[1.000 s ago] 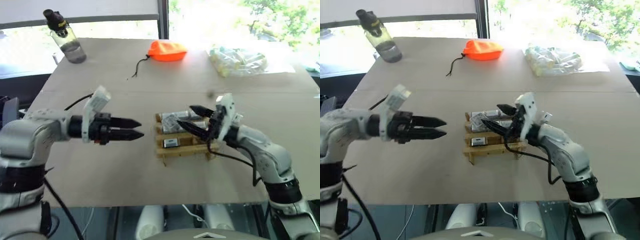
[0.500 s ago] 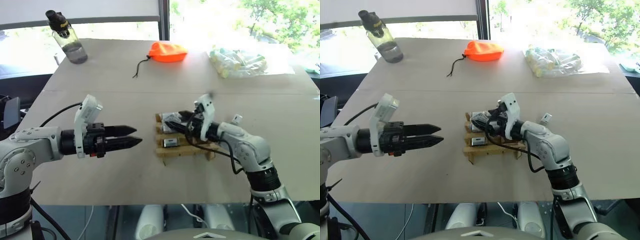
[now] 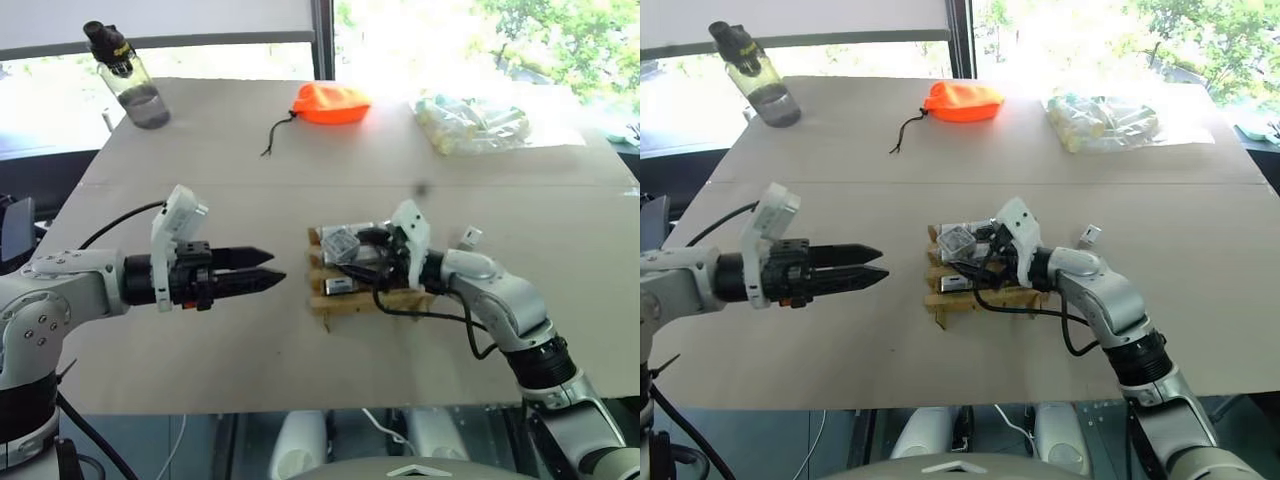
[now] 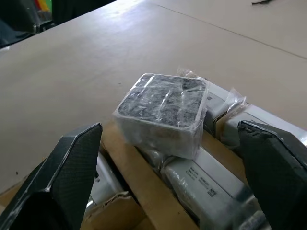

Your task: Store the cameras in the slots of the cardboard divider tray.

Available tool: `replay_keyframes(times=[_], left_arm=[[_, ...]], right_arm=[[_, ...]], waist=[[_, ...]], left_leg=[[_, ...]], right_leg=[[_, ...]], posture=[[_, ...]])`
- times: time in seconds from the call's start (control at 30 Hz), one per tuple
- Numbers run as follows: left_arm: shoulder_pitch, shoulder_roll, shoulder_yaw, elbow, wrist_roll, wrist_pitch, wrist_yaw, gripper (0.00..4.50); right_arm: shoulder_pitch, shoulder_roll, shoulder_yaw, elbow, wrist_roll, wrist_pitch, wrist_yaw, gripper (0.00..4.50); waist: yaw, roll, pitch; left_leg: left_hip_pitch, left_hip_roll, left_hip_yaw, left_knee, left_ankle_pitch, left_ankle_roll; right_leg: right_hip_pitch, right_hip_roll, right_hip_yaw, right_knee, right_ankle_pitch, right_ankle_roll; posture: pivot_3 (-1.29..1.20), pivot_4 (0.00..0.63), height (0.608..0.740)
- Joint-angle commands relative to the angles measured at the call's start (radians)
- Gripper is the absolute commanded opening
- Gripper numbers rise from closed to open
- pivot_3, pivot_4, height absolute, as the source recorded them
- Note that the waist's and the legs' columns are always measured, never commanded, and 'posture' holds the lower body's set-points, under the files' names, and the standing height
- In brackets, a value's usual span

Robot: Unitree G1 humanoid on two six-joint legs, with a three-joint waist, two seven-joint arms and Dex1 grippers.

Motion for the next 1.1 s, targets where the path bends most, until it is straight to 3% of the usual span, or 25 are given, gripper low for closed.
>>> replay_keyframes(times=[0.03, 0.13, 0.47, 0.87, 0.97, 1.1], left_arm=[[-0.011, 0.018, 0.006, -0.001, -0.022, -0.024, 0.004, 2.82], [-0.004, 0.018, 0.007, -0.001, -0.026, -0.029, 0.009, 2.82], [0.027, 0.021, 0.024, -0.009, -0.044, -0.042, 0.027, 2.82], [0.062, 0.031, 0.051, -0.015, -0.055, -0.050, 0.033, 2.82], [0.069, 0.037, 0.051, -0.014, -0.057, -0.057, 0.032, 2.82], [0.070, 0.040, 0.045, -0.015, -0.061, -0.065, 0.034, 2.82]], right_arm=[[-0.003, -0.005, -0.002, -0.010, -0.002, -0.073, 0.084, 4.50], [-0.005, -0.008, -0.001, -0.005, -0.006, -0.104, 0.132, 4.50], [-0.095, 0.051, -0.012, 0.072, -0.031, -0.035, 0.084, 4.50], [-0.103, -0.016, 0.038, 0.065, -0.045, -0.150, 0.316, 4.50], [-0.114, 0.001, 0.010, 0.082, -0.038, -0.124, 0.286, 4.50], [-0.143, 0.055, -0.066, 0.093, 0.044, 0.053, 0.193, 4.50]], waist=[[0.000, 0.000, 0.000], [0.000, 0.000, 0.000], [-0.001, 0.000, 0.000], [0.000, 0.000, 0.000], [-0.001, 0.000, 0.000], [-0.001, 0.000, 0.000]], left_leg=[[0.000, 0.000, 0.000, 0.000, 0.000, 0.000], [0.000, 0.000, 0.000, 0.000, 0.000, 0.000], [0.000, 0.000, 0.000, 0.000, 0.000, 0.000], [-0.001, 0.000, -0.001, -0.001, 0.000, 0.000], [-0.001, 0.000, -0.001, -0.001, 0.000, 0.000], [-0.001, 0.001, -0.001, -0.001, 0.000, 0.000]], right_leg=[[0.000, 0.000, 0.000, 0.000, 0.000, 0.000], [0.000, 0.000, 0.000, -0.001, 0.000, 0.000], [0.000, 0.000, 0.000, -0.001, 0.000, 0.000], [0.000, 0.000, 0.000, -0.002, 0.000, 0.000], [0.000, 0.000, 0.000, -0.002, 0.000, 0.000], [0.000, -0.001, 0.000, -0.002, 0.000, 0.000]], posture=[[0.00, 0.150, 0.726], [0.00, 0.150, 0.726], [0.00, 0.150, 0.726], [0.00, 0.150, 0.726], [0.00, 0.150, 0.726], [0.00, 0.150, 0.726]])
